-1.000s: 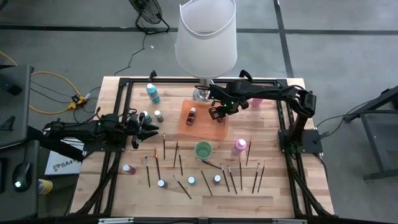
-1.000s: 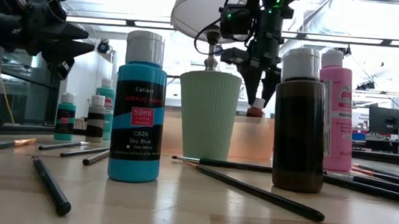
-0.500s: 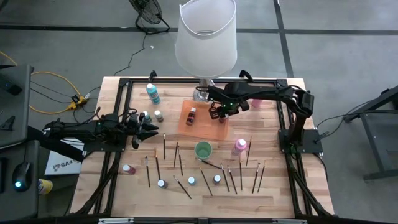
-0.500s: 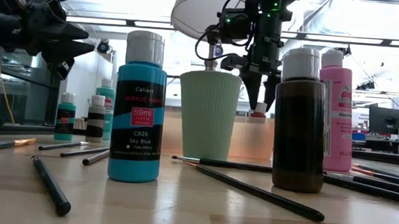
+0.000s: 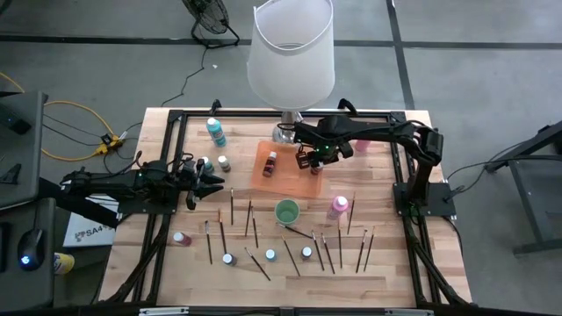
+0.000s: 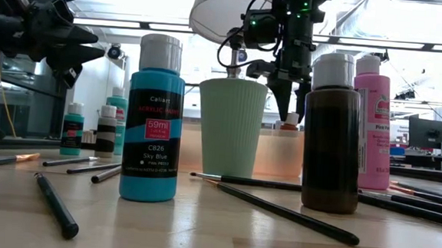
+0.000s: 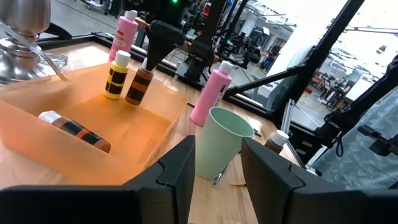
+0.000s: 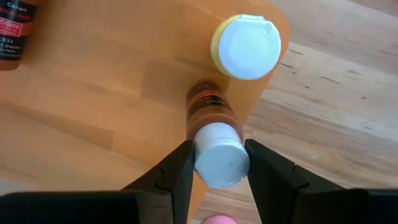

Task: Pick & Place Paint Supplies
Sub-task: Put the small brown paint bottle into the orange bin, then adjust the small brown paint bottle in the orange bin

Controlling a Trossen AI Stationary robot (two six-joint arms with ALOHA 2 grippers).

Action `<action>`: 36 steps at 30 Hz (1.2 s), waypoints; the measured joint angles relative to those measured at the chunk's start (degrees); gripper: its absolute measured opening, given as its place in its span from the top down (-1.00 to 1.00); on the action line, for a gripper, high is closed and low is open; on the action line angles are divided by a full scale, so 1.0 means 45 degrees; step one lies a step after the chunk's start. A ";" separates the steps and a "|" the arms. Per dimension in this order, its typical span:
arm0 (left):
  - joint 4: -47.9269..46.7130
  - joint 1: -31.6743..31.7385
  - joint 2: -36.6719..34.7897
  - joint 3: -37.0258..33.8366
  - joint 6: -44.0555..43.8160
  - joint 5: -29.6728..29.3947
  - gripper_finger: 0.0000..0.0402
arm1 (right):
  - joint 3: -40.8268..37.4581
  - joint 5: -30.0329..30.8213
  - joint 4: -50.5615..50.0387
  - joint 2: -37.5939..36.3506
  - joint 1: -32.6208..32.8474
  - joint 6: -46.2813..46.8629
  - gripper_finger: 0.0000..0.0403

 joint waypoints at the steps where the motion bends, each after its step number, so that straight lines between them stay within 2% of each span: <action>1: 0.0000 -0.0003 0.0003 0.0000 0.0004 0.0000 0.37 | 0.0000 -0.0001 0.0004 0.0000 0.0000 0.0000 0.34; 12: 0.0005 0.0000 -0.0001 0.0000 -0.0001 0.0000 0.37 | 0.0001 0.0093 0.0014 -0.0005 0.0000 0.0010 0.08; 19: 0.0005 -0.0003 0.0003 0.0000 0.0014 0.0000 0.37 | 0.0005 -0.0066 -0.0029 -0.0166 0.0007 0.0127 0.07; 32: 0.0005 0.0001 0.0003 0.0000 0.0150 0.0000 0.37 | 0.0024 -0.0294 0.0027 -0.1618 0.0398 0.0334 0.07; 36: 0.0005 -0.0001 0.0004 0.0000 0.0106 0.0000 0.37 | 0.0019 -0.0371 0.0035 -0.2354 0.0770 -0.0344 0.07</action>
